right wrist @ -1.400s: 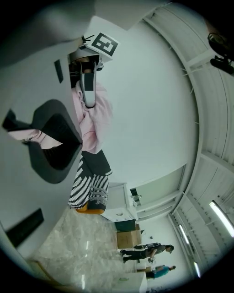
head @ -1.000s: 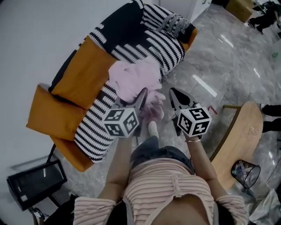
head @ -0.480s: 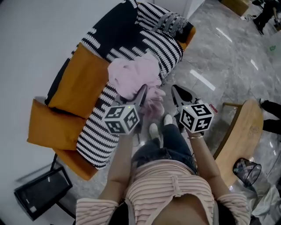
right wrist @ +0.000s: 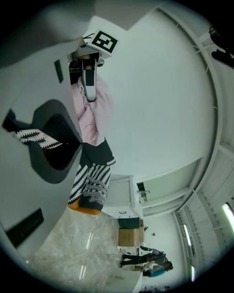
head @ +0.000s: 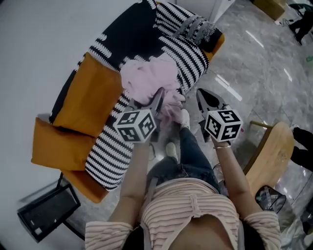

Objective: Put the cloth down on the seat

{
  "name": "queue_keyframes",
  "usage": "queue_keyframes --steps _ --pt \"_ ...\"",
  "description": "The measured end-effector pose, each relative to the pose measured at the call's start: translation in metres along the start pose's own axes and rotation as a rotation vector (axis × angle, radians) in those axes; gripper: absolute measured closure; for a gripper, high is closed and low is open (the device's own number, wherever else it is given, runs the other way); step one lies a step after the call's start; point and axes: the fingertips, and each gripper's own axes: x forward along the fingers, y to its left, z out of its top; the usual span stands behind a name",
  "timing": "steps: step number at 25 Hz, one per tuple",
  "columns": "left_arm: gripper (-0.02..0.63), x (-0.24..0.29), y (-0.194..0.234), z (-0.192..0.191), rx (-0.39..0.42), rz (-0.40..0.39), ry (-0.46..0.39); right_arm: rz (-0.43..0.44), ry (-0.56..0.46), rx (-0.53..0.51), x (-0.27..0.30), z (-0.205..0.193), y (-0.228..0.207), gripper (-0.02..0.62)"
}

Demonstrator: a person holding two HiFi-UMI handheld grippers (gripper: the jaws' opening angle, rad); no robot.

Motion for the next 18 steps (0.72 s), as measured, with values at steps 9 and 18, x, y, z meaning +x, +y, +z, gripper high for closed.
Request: queue_keyframes --steps 9,18 --pt "0.390 0.089 0.018 0.023 -0.013 0.027 0.047 0.013 0.059 0.028 0.073 0.030 -0.060 0.588" --pt "0.390 0.187 0.026 0.021 -0.013 0.037 0.146 0.009 0.129 0.082 0.138 0.040 -0.119 0.588"
